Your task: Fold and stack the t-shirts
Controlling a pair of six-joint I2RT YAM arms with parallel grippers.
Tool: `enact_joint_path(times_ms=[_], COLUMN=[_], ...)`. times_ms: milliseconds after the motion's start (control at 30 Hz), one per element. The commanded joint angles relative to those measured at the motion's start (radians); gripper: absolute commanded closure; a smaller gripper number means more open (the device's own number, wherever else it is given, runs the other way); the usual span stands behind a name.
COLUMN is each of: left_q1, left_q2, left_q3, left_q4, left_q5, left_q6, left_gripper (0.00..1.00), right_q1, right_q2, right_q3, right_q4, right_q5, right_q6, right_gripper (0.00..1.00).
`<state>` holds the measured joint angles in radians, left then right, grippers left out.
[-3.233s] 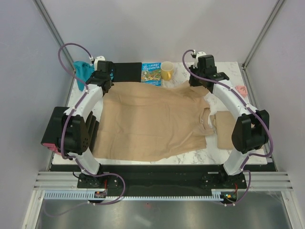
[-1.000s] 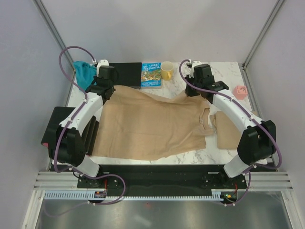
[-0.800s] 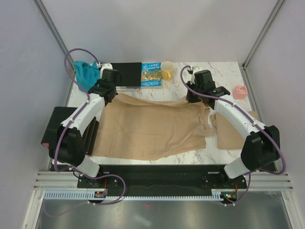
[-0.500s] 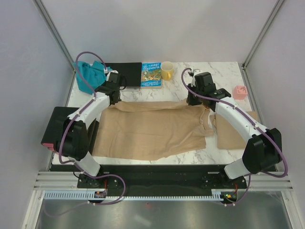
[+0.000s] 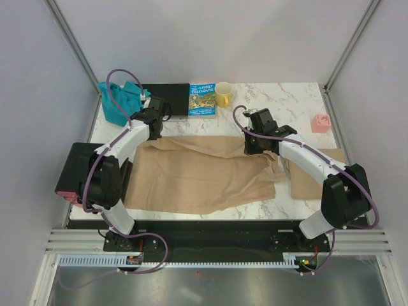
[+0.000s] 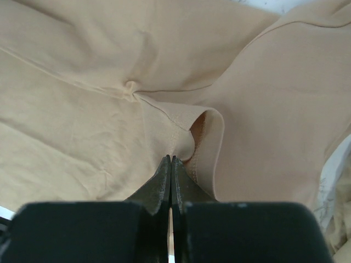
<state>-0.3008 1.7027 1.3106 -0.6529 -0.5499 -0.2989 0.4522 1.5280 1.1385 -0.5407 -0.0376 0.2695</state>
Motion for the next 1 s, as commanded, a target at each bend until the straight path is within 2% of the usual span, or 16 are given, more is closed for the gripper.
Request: enact_joint_path(times_ms=[0,200,633,800,900,933,967], left_q1=[-0.004,0.014,0.032,0.051,0.052,0.052,0.054], left_q2=[0.025,0.043,0.097,0.106,0.103,0.101,0.094], left_q3=[0.061,0.088,0.119,0.121,0.125,0.127,0.127], left_q4=[-0.056,-0.097,-0.159,-0.177,-0.186,-0.188,-0.186], left_q5=[-0.099,-0.064,0.019,0.024,0.019,0.016,0.018], left_q6=[-0.069,-0.129,-0.141,-0.164,-0.178,-0.181,-0.190], left_gripper=[0.98,0.98,0.98,0.64,0.59,0.59,0.58], right_q1=[0.028,0.039,0.043,0.043,0.043,0.045,0.043], right_q2=[0.014,0.027,0.057,0.090,0.107,0.109,0.109], right_q3=[-0.005,-0.014,-0.040,-0.056,-0.057,-0.056,-0.052], right_q4=[-0.001,-0.002,0.004,-0.001,-0.001,-0.001,-0.001], right_q5=[-0.016,-0.021,-0.008,-0.008,-0.024,-0.027,-0.025], right_q6=[0.022,0.028,0.040,0.046,0.051,0.050,0.048], right_gripper=[1.00,1.00,1.00,1.00,0.99,0.96,0.90])
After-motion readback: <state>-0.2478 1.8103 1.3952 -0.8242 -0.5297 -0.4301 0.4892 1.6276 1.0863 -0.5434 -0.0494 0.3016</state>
